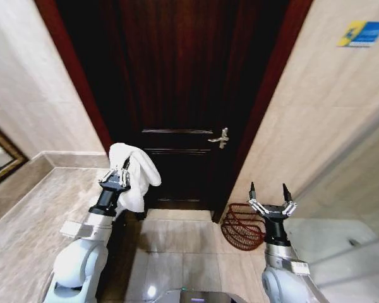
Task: Discard the used towel into the hamper.
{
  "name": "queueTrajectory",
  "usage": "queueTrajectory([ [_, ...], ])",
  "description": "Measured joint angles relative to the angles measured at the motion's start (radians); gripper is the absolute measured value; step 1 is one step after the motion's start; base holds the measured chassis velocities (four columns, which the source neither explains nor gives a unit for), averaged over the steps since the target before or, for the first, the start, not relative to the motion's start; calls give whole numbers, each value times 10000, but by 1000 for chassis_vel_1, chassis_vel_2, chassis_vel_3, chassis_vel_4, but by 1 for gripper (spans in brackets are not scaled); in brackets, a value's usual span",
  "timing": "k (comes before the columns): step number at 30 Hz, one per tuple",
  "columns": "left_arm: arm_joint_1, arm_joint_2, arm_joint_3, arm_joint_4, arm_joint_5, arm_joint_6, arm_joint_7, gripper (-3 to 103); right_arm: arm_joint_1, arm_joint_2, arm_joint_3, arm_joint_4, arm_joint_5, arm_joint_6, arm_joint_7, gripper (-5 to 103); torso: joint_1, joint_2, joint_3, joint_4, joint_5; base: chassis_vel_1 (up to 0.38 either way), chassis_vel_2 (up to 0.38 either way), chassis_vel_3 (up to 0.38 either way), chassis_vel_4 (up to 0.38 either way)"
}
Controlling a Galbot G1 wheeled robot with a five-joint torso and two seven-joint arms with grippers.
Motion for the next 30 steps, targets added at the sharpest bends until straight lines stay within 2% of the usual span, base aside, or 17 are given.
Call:
queueTrajectory([
  [26,-501,245,344,739,103,139,-134,3,138,280,-226,-340,-517,203,32,100,1,0,0,1,-1,-102,-96,-99,-105],
  [30,-780,418,438,1003,34,121,-110,3,51,379,-213,-298,-832,226,46,100,0,0,0,-1,-1,-85,-109,-104,-80],
])
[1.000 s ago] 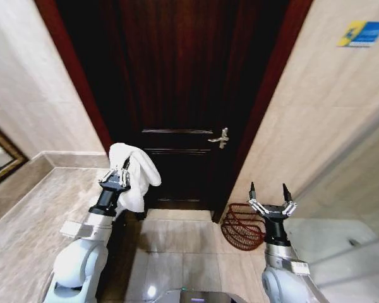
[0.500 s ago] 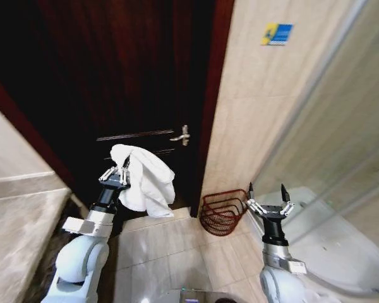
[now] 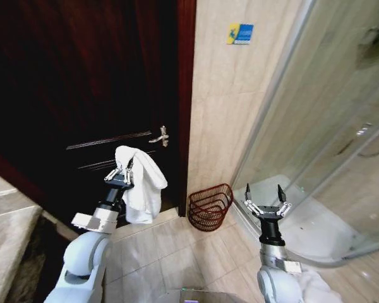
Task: Discard the used towel into the hamper.
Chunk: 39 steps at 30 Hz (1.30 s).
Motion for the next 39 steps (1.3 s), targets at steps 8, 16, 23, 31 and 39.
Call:
queueTrajectory([
  [8,-198,206,156,200,-157,-98,-20,3,-208,128,87,143,-256,133,130,100,0,0,0,0,3,-114,-128,-115,-107],
  [16,-603,328,604,872,-467,-147,-247,3,-251,308,102,98,-526,233,351,100,0,0,0,-2,2,-108,-105,-109,-116],
  [23,-1399,848,1531,2326,-684,-479,-219,3,-173,440,85,-75,-730,279,395,100,0,0,0,4,-1,-14,-16,-23,-20],
  [31,-2538,1918,2362,3712,-1354,-620,-83,3,-173,549,116,55,-784,81,385,100,0,0,1,2,1,0,0,0,0],
  [39,-3948,2387,3407,5281,-1987,-720,-53,3,-206,691,55,-117,-1040,215,285,100,1,0,1,0,2,0,0,0,0],
])
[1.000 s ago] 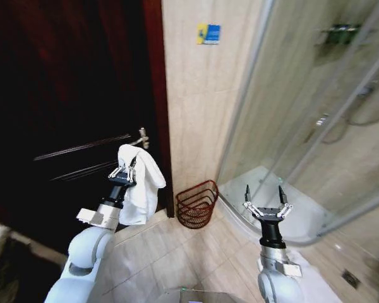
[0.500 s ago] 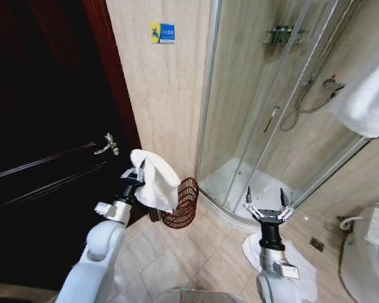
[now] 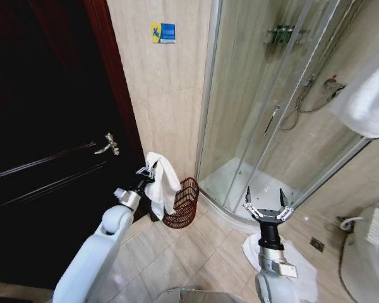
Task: Discard the used towel into the hamper.
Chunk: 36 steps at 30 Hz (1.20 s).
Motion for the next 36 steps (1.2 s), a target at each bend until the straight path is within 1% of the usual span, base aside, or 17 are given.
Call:
queueTrajectory([
  [8,-243,89,240,429,-132,1,-44,3,28,12,-115,-8,-82,132,-40,100,-2,0,-1,1,-1,0,0,0,0],
  [13,-383,287,384,489,-290,5,-50,3,28,12,-115,-42,-36,187,-46,100,-2,0,-1,2,-2,-56,65,63,-58],
  [17,-732,541,697,614,-468,51,-35,3,10,10,-104,-79,21,237,-46,100,-1,0,0,2,0,-89,91,79,-89],
  [18,-856,642,870,677,-519,62,-34,3,10,10,-101,-130,21,328,-40,100,-1,0,-1,1,0,-95,101,103,-122],
  [22,-900,760,1027,715,-549,51,50,3,28,8,-97,-234,-32,522,-41,100,0,0,0,0,1,-118,112,111,-142],
  [24,-831,862,1072,683,-715,-24,429,3,25,6,-138,-270,-84,606,-43,100,6,-1,0,-5,-1,-118,80,97,-110],
  [26,-712,998,1148,562,-1053,-133,906,3,23,4,-225,-367,-174,718,-98,100,11,-2,2,3,2,-86,86,53,-60],
  [27,-712,998,1148,562,-1053,-133,906,3,23,4,-225,-367,-174,718,-98,100,11,-2,2,3,2,-59,86,32,-21],
  [28,-719,1021,1173,543,-1132,-199,1109,3,23,4,-249,-411,-217,786,-140,100,6,-2,1,5,0,-8,60,32,4],
  [29,-729,1025,1181,540,-1151,-218,1183,3,21,3,-259,-422,-226,800,-151,100,5,-1,1,6,-1,-8,60,-3,4],
  [31,-800,1090,1286,378,-1450,-251,1592,3,-12,3,-297,-430,-293,874,-164,100,-4,0,-2,2,0,0,0,0,0],
  [32,-800,1090,1286,378,-1450,-251,1592,3,-12,3,-297,-430,-293,874,-164,100,-4,0,-2,2,0,0,0,0,0],
  [34,-813,1165,1428,53,-1983,-149,1767,3,-63,3,-279,-411,-329,918,-163,100,-7,2,-3,0,0,0,0,0,0],
  [36,-903,1198,1625,-66,-2351,-39,1665,3,-78,3,-263,-448,-305,1013,-129,100,-8,3,-3,2,0,0,0,0,0],
])
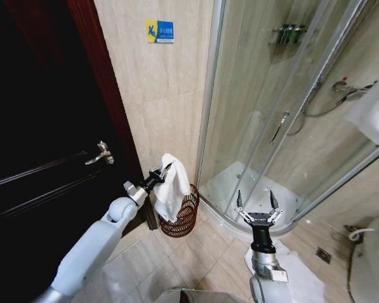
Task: Discard the used towel into the hamper.
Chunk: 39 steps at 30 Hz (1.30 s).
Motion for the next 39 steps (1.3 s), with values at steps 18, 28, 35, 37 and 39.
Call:
queueTrajectory([
  [18,-2360,-750,2430,3257,451,-194,-1265,3,-125,-2,129,-221,105,272,87,100,7,-1,3,-1,2,0,0,0,0],
  [28,-3799,-1843,3540,6635,1789,-950,-1349,3,-91,-2,281,-383,86,323,183,100,9,-2,4,-1,1,0,0,0,0],
  [35,-4368,-2566,4164,9504,3007,-1846,-1615,3,21,-2,303,-677,150,375,271,100,8,-4,4,0,0,0,0,0,0],
  [37,-4397,-2603,4268,9687,3104,-1926,-1574,3,26,-2,332,-670,195,366,278,100,7,-4,3,0,0,0,0,0,0],
  [39,-4468,-2706,4487,10118,3398,-2157,-1404,3,65,-2,377,-688,294,383,379,100,7,-4,3,-1,-1,0,0,0,0],
])
